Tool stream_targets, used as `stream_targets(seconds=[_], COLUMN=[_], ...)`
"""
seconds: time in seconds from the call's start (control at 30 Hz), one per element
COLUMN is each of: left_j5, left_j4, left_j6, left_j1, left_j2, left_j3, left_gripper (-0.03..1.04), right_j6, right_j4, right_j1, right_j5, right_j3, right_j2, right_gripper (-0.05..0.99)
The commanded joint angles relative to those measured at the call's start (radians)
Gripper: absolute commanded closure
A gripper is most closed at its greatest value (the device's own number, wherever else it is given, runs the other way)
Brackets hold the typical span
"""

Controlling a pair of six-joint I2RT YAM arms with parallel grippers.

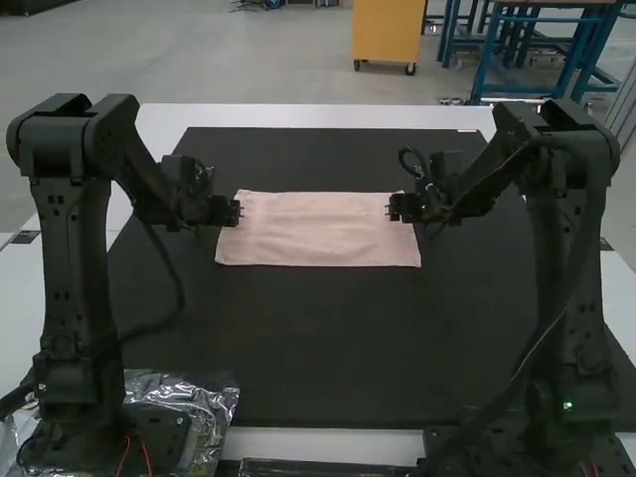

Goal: Fold the towel.

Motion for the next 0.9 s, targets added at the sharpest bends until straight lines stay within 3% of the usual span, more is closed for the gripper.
stream_targets(seconds=[0.0, 0.13, 0.2, 0.4, 0.47, 0.5, 0.57, 0.6, 0.63, 0.67, 0.87], left_j5=[0.002, 0.002, 0.0, -0.006, -0.009, -0.009, -0.009, -0.008, -0.006, -0.006, 0.0], left_j4=[-0.003, -0.037, -0.063, -0.06, -0.054, -0.05, -0.05, -0.049, -0.046, -0.041, 0.016], left_j6=[0.013, 0.019, 0.046, 0.057, 0.068, 0.077, 0.079, 0.08, 0.08, 0.08, 0.076], left_j1=[0.003, 0.0, 0.002, 0.0, 0.0, -0.002, -0.005, -0.005, -0.003, 0.0, 0.017], left_j2=[0.019, 0.047, 0.061, 0.078, 0.082, 0.084, 0.088, 0.09, 0.091, 0.091, 0.067], left_j3=[0.046, 0.084, 0.099, 0.116, 0.118, 0.118, 0.116, 0.116, 0.116, 0.118, 0.119], left_gripper=[0.05, 0.08, 0.09, 0.09, 0.13, 0.2, 0.5, 0.72, 0.89, 1.0, 0.99], right_j6=[-0.011, -0.03, -0.048, -0.068, -0.068, -0.07, -0.083, -0.088, -0.09, -0.1, -0.076], right_j4=[0.007, -0.016, -0.022, -0.024, -0.044, -0.044, -0.036, -0.035, -0.033, -0.033, -0.029], right_j1=[-0.008, -0.01, -0.007, -0.004, -0.005, -0.005, -0.01, -0.01, -0.01, -0.015, -0.047], right_j5=[0.02, 0.026, 0.049, 0.066, 0.064, 0.054, 0.034, 0.032, 0.026, 0.021, 0.011], right_j3=[0.049, 0.076, 0.078, 0.088, 0.095, 0.095, 0.087, 0.084, 0.084, 0.081, 0.079], right_j2=[0.025, 0.042, 0.05, 0.064, 0.071, 0.073, 0.073, 0.074, 0.074, 0.074, 0.056], right_gripper=[0.03, 0.03, 0.03, 0.03, 0.15, 0.33, 0.88, 0.95, 0.96, 0.96, 0.96])
